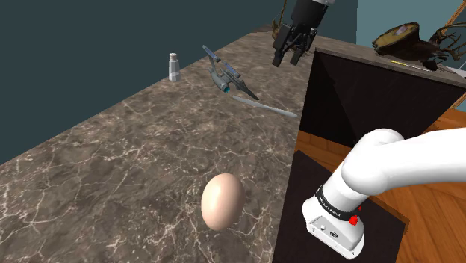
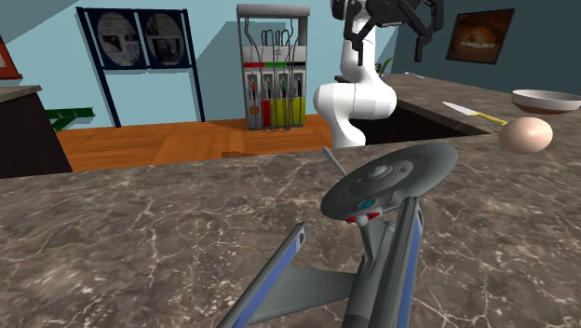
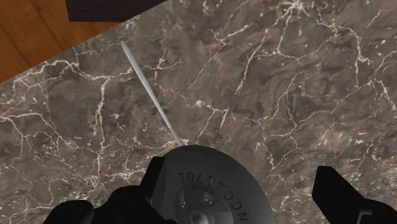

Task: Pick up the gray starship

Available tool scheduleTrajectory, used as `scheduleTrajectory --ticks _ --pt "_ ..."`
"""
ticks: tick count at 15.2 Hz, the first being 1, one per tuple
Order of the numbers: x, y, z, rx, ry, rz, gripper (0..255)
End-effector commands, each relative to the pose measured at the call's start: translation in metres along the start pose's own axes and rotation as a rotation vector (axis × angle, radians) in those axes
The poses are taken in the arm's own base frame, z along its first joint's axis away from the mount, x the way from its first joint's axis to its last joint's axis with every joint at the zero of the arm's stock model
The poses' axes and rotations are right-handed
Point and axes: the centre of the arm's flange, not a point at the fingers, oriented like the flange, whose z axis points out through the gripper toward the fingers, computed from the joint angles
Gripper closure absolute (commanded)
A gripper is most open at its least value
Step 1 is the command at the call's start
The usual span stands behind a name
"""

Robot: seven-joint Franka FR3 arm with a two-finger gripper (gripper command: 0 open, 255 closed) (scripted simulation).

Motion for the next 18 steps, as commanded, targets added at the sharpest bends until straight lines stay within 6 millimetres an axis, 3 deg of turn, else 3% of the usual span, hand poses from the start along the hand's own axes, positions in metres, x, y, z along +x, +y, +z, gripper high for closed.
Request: scheduleTrajectory --ticks 1,18 --pt "0.0 0.0 0.0 0.0 0.0 0.0 0" --pt "0.219 -0.008 0.062 0.009 -0.027 0.186 0"
